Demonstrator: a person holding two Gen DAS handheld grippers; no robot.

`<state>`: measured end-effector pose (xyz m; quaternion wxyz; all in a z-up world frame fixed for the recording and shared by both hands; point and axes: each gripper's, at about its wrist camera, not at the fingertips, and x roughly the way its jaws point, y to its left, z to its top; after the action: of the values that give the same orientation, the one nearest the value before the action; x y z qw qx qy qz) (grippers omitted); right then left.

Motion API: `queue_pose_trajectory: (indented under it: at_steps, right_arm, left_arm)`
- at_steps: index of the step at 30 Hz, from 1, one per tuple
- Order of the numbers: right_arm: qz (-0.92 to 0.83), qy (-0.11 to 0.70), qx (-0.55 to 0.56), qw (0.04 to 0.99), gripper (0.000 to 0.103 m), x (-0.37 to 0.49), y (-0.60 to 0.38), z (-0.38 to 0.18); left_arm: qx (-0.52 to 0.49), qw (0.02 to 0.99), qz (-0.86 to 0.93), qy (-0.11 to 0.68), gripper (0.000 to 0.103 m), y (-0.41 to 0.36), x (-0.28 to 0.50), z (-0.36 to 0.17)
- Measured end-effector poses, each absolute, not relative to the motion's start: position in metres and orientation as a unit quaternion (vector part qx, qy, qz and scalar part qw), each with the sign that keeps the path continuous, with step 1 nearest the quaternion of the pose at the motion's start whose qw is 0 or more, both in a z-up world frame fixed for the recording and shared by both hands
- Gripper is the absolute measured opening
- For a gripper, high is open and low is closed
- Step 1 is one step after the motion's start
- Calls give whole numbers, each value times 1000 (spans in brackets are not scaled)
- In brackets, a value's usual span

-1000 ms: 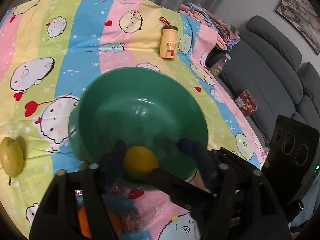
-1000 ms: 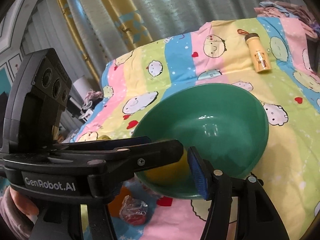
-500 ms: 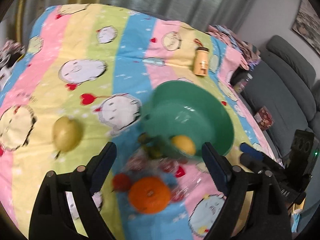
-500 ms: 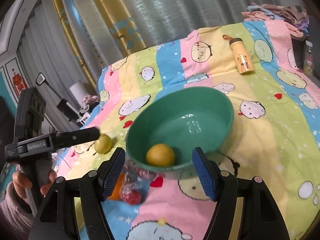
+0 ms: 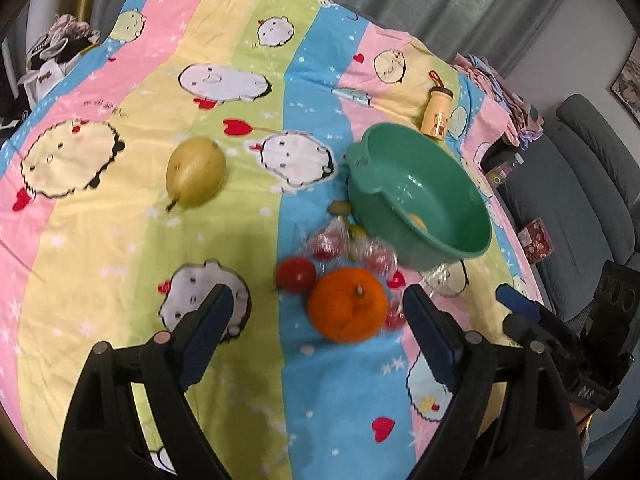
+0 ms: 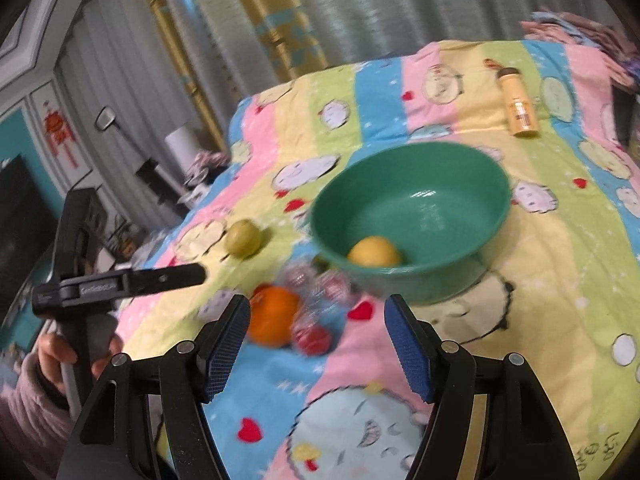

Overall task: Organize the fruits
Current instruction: 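Lift the open left gripper out of the bowl, then lower the left gripper onto the orange and close on it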

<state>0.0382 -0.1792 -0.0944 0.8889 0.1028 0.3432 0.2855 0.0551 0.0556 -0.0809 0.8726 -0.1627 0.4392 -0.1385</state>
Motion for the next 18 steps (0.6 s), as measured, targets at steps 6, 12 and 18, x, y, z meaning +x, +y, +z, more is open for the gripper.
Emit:
queue_pose_trajectory:
  at_steps: [6,12,18]
  right_arm:
    - [335,373,88,861,70,28,-149,-109]
    - [365,393,91,839,70,26,-126,-122]
    - [371,406,90,830,70,32,-110,-133]
  left_arm:
    - [-172,864,-146,451,87,58,46,-91]
    - [-180,856,-157,459,87,57,42,-99]
    - [-186,851,-165,463,87,57,43,-105]
